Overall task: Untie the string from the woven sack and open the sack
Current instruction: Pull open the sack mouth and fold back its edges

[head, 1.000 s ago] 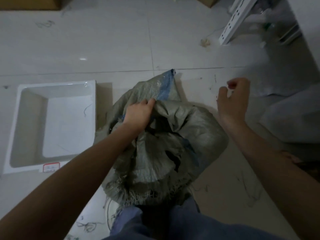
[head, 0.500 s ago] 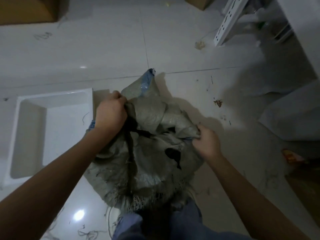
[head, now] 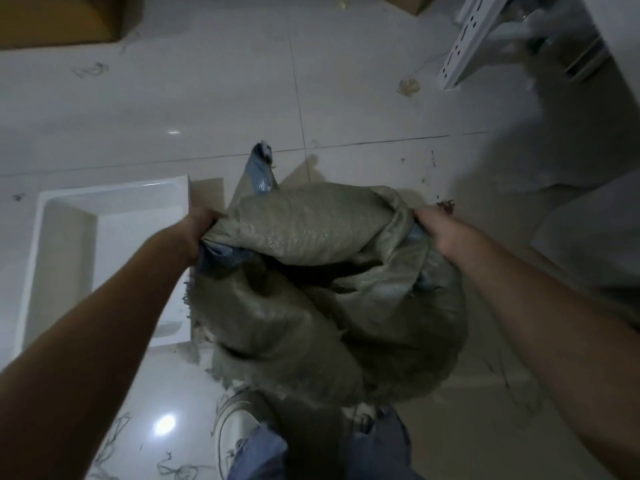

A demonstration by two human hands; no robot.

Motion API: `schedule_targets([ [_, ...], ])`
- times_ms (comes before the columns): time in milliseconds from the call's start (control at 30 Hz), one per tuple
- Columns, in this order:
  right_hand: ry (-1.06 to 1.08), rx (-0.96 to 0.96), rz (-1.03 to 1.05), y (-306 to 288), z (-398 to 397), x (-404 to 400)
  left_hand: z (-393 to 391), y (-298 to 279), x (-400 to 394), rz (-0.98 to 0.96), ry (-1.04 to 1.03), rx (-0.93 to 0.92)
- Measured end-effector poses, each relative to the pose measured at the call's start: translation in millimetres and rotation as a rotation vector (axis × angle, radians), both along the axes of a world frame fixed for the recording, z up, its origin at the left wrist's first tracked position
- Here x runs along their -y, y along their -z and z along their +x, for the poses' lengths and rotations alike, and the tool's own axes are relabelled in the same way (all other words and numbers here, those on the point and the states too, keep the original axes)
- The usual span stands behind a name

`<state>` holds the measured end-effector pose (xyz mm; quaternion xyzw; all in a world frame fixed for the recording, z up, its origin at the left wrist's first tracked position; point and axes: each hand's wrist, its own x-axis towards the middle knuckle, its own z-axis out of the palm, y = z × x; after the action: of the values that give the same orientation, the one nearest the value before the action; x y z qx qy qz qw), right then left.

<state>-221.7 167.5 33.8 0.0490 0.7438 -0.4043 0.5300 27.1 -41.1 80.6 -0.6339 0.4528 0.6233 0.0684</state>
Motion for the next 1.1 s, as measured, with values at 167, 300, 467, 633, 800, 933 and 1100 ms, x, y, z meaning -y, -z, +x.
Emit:
schedule_targets([
  [167, -0.409, -0.636, 0.158, 16, 22, 20, 9, 53, -11, -0.401, 0.364, 0.441],
  [300, -0.334, -1.088, 0.175, -17, 43, 18, -12, 29, -44, -1.110, 0.695, 0.317],
  [467, -0.264, -1.043, 0.410, -33, 103, -19, -63, 45, -98, -1.274, 1.531, 0.288],
  [633, -0.070, -0.611, 0.488, 11, 136, -29, -81, 85, -108, -1.275, 1.561, 0.351],
  [800, -0.249, -0.571, 0.512, 47, 122, 3, -64, 96, -85, -1.183, 1.457, 0.225],
  [933, -0.217, -0.656, 0.270, 50, 99, -5, -39, 86, -50, -1.192, 1.155, 0.017],
  [1100, 0.065, -0.558, -0.151, 15, 56, -24, -26, 52, -3, -0.996, 0.521, -0.171],
])
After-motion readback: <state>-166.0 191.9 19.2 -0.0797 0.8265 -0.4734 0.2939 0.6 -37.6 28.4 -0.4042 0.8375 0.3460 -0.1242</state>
